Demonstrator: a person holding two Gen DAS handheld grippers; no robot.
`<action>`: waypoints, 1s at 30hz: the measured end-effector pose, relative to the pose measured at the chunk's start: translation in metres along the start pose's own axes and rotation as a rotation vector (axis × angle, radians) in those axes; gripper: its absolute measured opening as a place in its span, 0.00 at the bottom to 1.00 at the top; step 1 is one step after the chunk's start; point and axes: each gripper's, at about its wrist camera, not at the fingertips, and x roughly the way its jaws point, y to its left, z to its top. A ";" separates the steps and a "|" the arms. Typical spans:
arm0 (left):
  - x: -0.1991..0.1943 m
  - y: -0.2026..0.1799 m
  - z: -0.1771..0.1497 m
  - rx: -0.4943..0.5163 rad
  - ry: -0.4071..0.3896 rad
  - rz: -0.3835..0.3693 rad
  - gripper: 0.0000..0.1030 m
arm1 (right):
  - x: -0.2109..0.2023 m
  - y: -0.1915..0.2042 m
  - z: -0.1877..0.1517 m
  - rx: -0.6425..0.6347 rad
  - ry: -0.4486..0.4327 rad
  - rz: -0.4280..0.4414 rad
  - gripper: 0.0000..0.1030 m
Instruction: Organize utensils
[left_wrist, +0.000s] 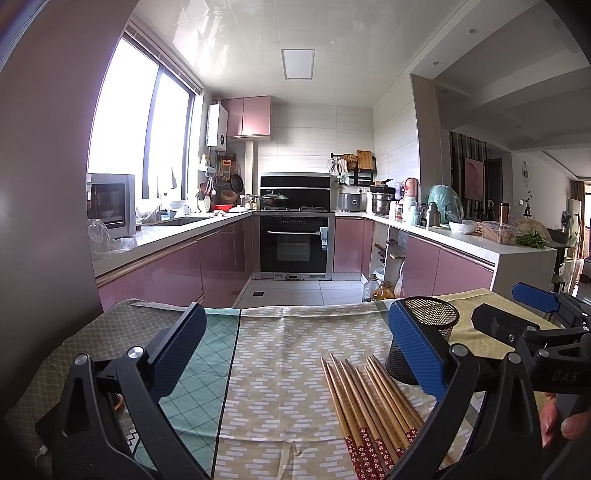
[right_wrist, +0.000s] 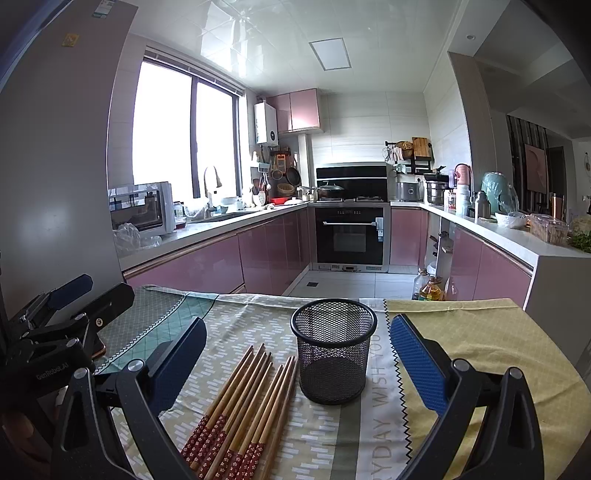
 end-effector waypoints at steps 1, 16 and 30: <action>0.000 0.000 0.000 0.000 0.000 0.000 0.94 | -0.001 -0.001 0.000 0.000 0.000 0.001 0.94; -0.001 -0.001 0.001 0.000 0.001 -0.002 0.94 | 0.000 0.000 0.000 0.010 -0.001 0.001 0.94; -0.002 -0.004 0.001 -0.001 0.006 -0.005 0.94 | 0.000 -0.002 -0.001 0.014 0.002 0.002 0.94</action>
